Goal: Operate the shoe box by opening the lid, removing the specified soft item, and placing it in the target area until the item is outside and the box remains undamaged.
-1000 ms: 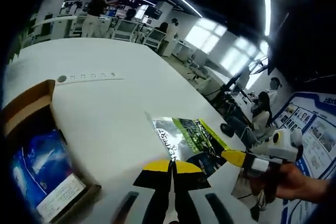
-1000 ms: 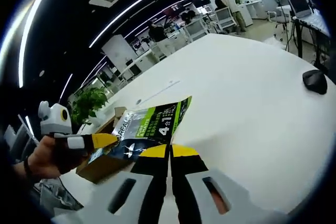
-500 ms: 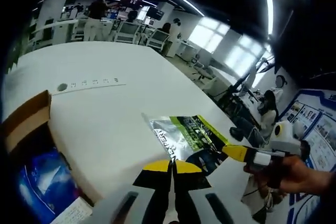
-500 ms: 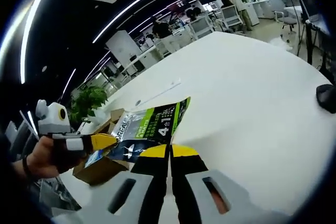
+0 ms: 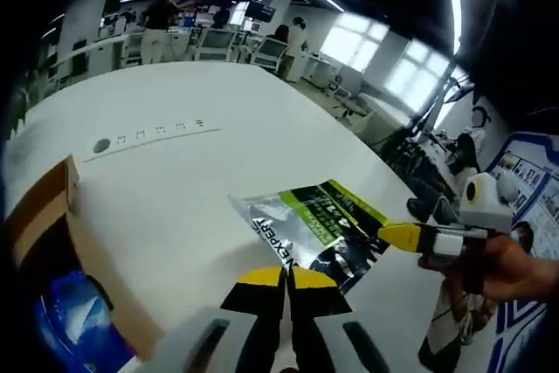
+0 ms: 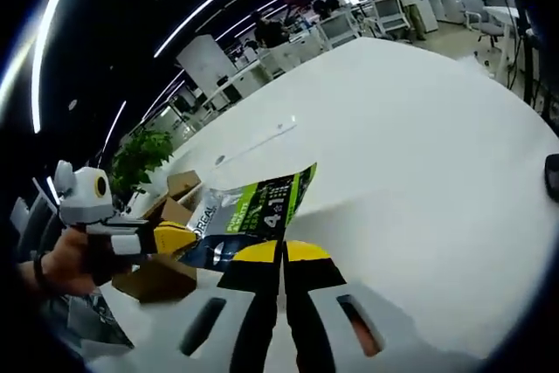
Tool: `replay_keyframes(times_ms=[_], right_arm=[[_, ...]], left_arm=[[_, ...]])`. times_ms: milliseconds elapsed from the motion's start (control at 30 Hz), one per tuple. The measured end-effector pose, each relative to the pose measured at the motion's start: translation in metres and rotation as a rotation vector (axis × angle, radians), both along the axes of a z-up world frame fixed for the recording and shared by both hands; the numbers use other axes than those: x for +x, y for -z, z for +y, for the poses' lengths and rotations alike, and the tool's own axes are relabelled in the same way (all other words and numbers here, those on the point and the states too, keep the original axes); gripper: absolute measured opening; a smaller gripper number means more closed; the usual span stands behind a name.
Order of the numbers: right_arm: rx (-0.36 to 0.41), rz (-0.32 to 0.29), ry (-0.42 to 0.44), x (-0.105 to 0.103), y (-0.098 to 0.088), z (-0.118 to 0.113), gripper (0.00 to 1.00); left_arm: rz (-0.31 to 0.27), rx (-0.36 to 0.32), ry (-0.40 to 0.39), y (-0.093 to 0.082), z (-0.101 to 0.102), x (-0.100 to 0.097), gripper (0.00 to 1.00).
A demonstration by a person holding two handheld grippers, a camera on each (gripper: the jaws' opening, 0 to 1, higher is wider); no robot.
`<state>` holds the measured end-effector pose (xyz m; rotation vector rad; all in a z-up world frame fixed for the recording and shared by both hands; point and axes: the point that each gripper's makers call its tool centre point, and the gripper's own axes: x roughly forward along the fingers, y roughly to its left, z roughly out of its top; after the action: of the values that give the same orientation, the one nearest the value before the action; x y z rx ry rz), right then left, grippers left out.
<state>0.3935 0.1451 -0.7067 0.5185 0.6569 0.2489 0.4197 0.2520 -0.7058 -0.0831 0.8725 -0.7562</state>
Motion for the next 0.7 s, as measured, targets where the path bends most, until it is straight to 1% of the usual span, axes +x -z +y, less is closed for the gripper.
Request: replay_keyframes(times_ms=[167,233,267,300,433,567,700], right_arm=[[-0.001,0.036,-0.012,0.001,0.015,-0.004,0.00],[-0.003,0.042,-0.018,0.001,0.017,-0.004,0.00],[-0.005,0.047,-0.024,0.001,0.018,-0.004,0.00],[-0.006,0.050,-0.027,0.002,0.020,-0.004,0.00],[-0.008,0.063,-0.037,0.006,0.025,-0.005,0.00],[-0.012,0.077,-0.048,0.008,0.031,-0.005,0.00],[-0.019,0.091,-0.059,0.012,0.041,-0.004,0.00]], left_arm=[[0.019,0.025,0.002,0.012,-0.004,-0.001,0.01],[0.021,0.035,0.004,0.016,-0.004,0.000,0.01],[0.022,0.044,0.007,0.022,-0.004,0.003,0.01],[0.022,0.050,0.010,0.024,-0.004,0.003,0.01],[0.028,0.080,0.026,0.032,-0.004,0.002,0.01],[0.030,0.119,0.051,0.045,-0.003,0.003,0.01],[0.039,0.148,0.062,0.053,-0.001,0.004,0.01]])
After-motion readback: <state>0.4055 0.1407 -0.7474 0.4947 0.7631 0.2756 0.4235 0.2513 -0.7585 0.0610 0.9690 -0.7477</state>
